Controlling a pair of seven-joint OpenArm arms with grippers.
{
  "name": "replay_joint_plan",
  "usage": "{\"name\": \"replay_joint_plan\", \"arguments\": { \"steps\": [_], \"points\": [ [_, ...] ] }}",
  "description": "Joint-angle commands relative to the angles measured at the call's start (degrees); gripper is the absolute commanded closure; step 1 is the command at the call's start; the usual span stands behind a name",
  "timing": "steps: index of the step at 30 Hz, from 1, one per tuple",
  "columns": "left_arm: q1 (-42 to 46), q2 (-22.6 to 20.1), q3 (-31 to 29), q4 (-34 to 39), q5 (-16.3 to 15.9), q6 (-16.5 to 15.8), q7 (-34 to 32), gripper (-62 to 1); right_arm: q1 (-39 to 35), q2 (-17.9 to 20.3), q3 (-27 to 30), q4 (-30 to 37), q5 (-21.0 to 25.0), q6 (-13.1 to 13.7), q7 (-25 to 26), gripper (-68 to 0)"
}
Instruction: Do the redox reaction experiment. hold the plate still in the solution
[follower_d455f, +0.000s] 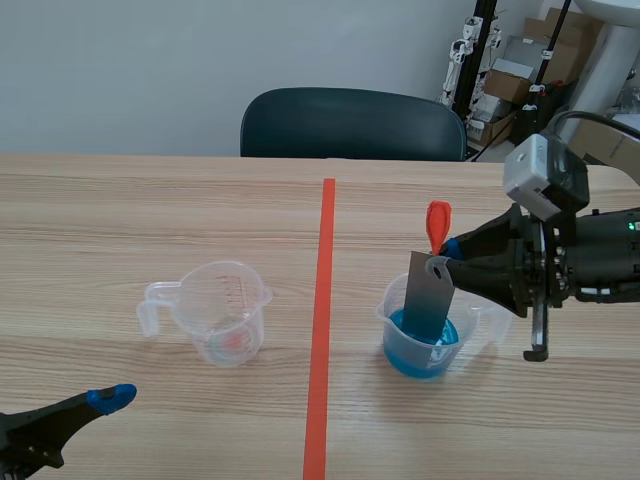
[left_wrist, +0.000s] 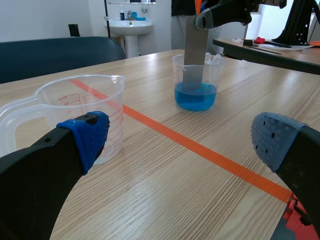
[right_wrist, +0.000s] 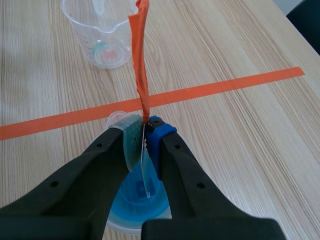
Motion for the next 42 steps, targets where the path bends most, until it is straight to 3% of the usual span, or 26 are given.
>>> {"name": "replay_joint_plan", "arguments": {
  "steps": [1,42],
  "points": [
    [0.44,-0.33,0.07,0.33,-0.57,-0.13,-2.62,-59.6,0.63,0.61,0.59,0.90,0.79,-0.04,0.79,-0.6],
    [0.31,-0.35,0.07,0.33,-0.57,-0.13,-2.62,-59.6,-0.35,0.61,0.57,0.90,0.81,-0.22,0.59,-0.6]
  ]
}}
